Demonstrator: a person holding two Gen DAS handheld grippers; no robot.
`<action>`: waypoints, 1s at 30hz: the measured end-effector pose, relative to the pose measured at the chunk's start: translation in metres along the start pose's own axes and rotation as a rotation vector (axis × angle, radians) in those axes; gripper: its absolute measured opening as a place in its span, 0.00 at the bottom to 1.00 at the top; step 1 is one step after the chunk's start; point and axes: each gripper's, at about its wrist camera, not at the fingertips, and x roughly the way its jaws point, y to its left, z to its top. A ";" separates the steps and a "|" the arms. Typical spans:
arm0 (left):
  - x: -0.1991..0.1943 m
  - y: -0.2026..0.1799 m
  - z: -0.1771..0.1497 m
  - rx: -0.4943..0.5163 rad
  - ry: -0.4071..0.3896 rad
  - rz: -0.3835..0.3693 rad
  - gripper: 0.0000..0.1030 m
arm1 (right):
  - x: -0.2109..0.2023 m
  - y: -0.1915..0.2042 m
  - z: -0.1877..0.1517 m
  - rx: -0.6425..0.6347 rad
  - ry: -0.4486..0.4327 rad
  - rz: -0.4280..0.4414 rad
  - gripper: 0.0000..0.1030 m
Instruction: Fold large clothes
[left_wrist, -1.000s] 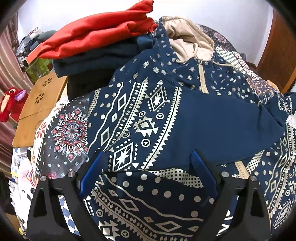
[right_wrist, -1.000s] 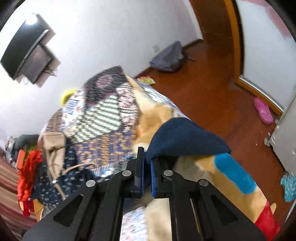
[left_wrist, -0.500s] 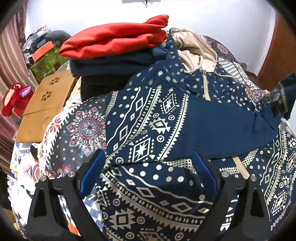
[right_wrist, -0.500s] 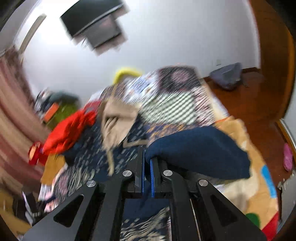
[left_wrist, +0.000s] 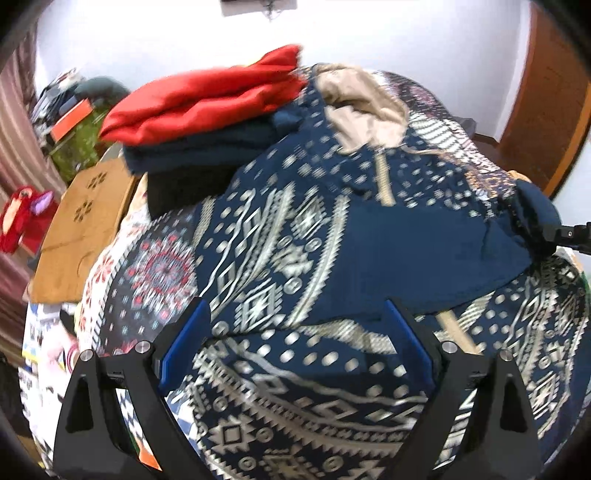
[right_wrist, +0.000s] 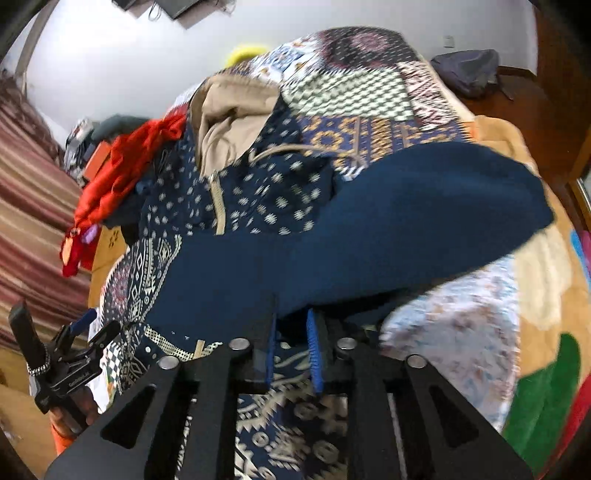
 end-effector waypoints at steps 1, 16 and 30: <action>-0.002 -0.007 0.006 0.017 -0.010 -0.007 0.91 | -0.008 -0.002 0.000 0.007 -0.018 -0.013 0.37; -0.029 -0.201 0.104 0.401 -0.147 -0.279 0.91 | -0.079 -0.095 -0.037 0.200 -0.180 -0.186 0.48; 0.045 -0.372 0.104 0.643 0.055 -0.387 0.76 | -0.091 -0.157 -0.062 0.357 -0.183 -0.190 0.48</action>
